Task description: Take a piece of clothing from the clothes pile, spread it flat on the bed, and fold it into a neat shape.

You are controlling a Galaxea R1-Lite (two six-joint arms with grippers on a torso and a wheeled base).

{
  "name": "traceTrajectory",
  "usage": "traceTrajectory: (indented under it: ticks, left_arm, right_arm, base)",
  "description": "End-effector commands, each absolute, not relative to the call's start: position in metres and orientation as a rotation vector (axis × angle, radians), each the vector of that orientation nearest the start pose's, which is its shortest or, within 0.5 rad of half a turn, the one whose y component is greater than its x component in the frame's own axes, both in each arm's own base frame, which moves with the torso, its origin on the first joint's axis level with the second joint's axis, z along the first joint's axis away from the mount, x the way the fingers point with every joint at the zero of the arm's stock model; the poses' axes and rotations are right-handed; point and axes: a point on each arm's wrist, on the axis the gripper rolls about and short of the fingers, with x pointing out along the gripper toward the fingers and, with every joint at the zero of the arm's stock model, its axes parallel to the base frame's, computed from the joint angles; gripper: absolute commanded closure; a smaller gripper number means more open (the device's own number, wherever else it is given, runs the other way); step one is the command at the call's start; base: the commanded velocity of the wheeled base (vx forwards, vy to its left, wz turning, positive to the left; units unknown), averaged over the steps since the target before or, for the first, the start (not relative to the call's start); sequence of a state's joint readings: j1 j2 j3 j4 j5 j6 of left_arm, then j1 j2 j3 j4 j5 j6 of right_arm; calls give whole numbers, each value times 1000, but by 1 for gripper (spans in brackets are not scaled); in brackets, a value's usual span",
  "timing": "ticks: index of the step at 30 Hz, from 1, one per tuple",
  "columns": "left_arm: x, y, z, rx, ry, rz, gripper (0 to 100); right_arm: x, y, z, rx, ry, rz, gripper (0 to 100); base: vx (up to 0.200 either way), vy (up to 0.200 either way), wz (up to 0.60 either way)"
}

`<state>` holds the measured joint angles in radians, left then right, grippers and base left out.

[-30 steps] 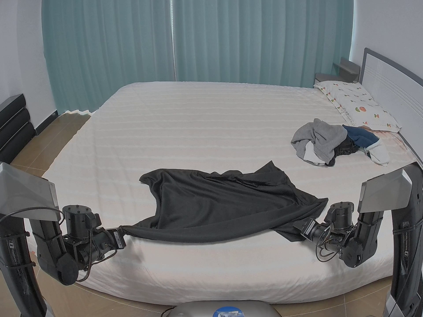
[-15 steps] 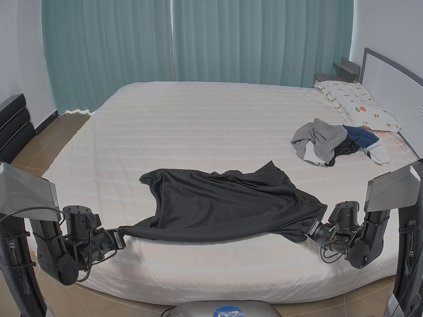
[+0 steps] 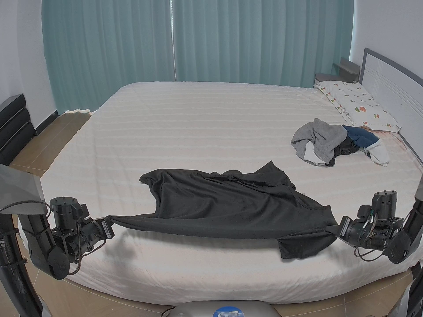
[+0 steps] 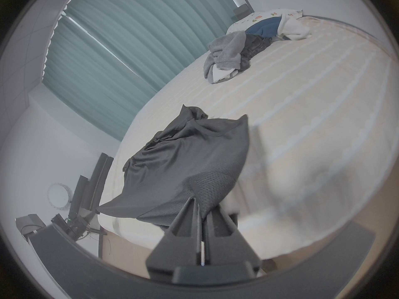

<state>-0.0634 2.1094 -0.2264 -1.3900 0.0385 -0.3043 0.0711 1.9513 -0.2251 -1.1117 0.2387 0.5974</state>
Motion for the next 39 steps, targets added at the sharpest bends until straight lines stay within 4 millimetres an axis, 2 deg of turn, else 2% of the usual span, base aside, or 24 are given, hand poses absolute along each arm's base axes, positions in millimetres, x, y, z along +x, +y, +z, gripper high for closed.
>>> traceTrajectory:
  ticks: [1, 5, 10, 11, 22, 25, 26, 28, 29, 33, 39]
  left_arm:
    - [257, -9, 31, -244, 459, 66, 100]
    - [253, -7, 27, -222, 492, 76, 100]
    - [236, -8, 15, -127, 623, 59, 100]
    - [229, -7, 9, -81, 671, 50, 100]
    - [218, -6, 2, -19, 732, 34, 100]
    - [213, -6, 1, 4, 752, 26, 100]
    - [212, -6, 0, 8, 758, 25, 0]
    - [211, -6, -1, 12, 766, 24, 0]
    - [210, -6, -2, 15, 774, 22, 0]
    - [210, -6, -4, 16, 786, 20, 0]
    - [217, -7, -2, 4, 751, 18, 0]
  right_arm:
    - [222, 6, 72, 578, 587, 112, 100]
    - [215, 6, 72, 545, 645, 136, 100]
    - [209, 0, 64, 480, 732, 136, 100]
    - [204, -4, 58, 434, 812, 124, 100]
    - [199, -1, 48, 382, 929, 145, 100]
    - [201, 1, 38, 374, 978, 147, 100]
    - [202, 1, 33, 369, 1001, 148, 100]
    - [204, 1, 23, 355, 1041, 151, 100]
    - [206, 1, 20, 352, 1054, 151, 0]
    - [210, 0, 18, 358, 1053, 148, 0]
    - [228, -4, 31, 449, 965, 95, 0]
  base:
    - [0, 0, 0]
    - [0, 0, 0]
    - [0, 0, 0]
    - [0, 0, 0]
    - [0, 0, 0]
    - [0, 0, 0]
    - [0, 0, 0]
    - [0, 0, 0]
    - [0, 0, 0]
    - [0, 0, 0]
    - [0, 0, 0]
